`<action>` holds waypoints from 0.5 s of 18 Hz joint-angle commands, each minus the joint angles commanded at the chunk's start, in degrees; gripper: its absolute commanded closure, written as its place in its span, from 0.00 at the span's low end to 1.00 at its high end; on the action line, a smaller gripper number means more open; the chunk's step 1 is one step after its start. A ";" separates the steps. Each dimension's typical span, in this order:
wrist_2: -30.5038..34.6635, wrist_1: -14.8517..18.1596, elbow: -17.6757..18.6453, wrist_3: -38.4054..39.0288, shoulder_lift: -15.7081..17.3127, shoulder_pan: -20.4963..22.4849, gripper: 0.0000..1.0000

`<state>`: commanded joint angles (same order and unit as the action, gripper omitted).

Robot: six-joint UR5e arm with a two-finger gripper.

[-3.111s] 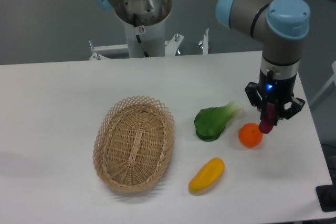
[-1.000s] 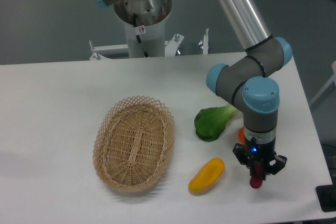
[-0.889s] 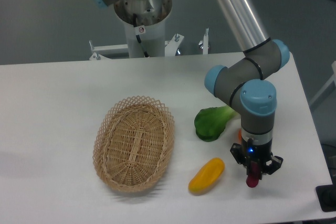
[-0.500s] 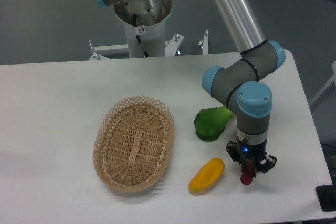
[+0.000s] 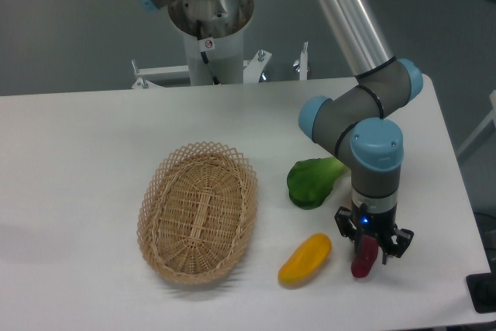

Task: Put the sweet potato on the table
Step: 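Open the gripper to release the sweet potato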

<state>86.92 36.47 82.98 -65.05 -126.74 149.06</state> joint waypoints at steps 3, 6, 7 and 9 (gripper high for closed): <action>-0.09 0.35 -1.24 5.62 1.58 0.00 0.00; -0.18 0.35 -1.76 5.72 3.43 0.09 0.00; -0.09 0.44 -2.11 5.72 4.13 0.09 0.00; 0.00 0.70 -2.12 5.02 5.80 0.35 0.00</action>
<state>86.92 37.18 80.86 -60.02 -120.95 149.41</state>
